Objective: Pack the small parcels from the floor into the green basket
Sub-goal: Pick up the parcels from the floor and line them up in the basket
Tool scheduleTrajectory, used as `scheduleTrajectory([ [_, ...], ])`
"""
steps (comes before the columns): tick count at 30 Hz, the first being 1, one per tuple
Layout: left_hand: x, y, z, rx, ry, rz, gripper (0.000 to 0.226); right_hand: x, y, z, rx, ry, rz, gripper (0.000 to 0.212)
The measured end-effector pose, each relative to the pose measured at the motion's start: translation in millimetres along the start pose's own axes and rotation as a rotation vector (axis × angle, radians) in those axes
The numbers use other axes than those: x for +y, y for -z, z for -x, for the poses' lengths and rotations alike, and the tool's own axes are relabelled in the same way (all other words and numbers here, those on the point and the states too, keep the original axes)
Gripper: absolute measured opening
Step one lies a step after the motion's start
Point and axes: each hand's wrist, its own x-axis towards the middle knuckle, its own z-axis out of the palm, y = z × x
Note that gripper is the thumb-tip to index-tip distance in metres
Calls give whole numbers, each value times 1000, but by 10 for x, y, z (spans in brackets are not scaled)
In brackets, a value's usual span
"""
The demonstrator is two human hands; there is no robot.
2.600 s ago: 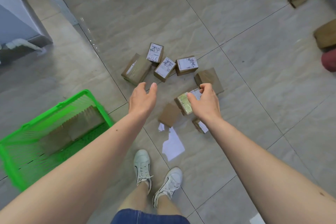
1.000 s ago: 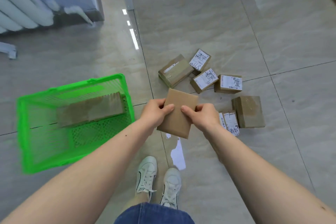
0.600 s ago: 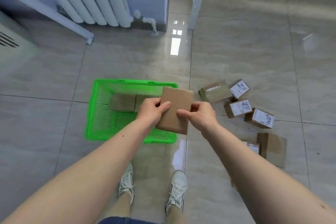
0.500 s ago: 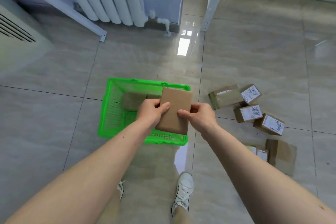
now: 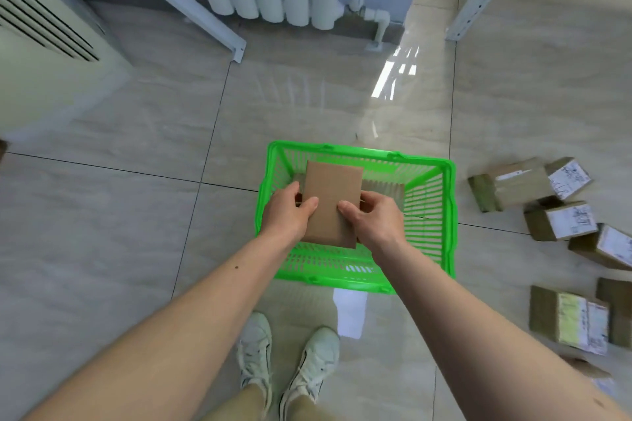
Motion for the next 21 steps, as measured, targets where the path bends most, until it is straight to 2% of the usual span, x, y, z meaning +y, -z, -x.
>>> scheduleTrajectory([
  [4,-395,-187,-432,49,6,40,60,226,-414,-494,12,18,56,41],
  [9,-840,-480,-1038,85,-25,-77,56,541,-881,-1059,27,25,92,37],
  [11,-988,-556,-1254,110,-46,-182,57,636,-1064,-1256,23,26,106,35],
  [14,-1130,-614,-1499,157,-118,-359,47,716,-1296,-1500,23,32,102,35],
  [18,-1207,-657,-1677,194,-180,-495,58,751,-1506,-1716,34,60,113,34],
  [21,-1198,-734,-1744,187,-189,-554,43,750,-1593,-1816,45,58,103,33],
])
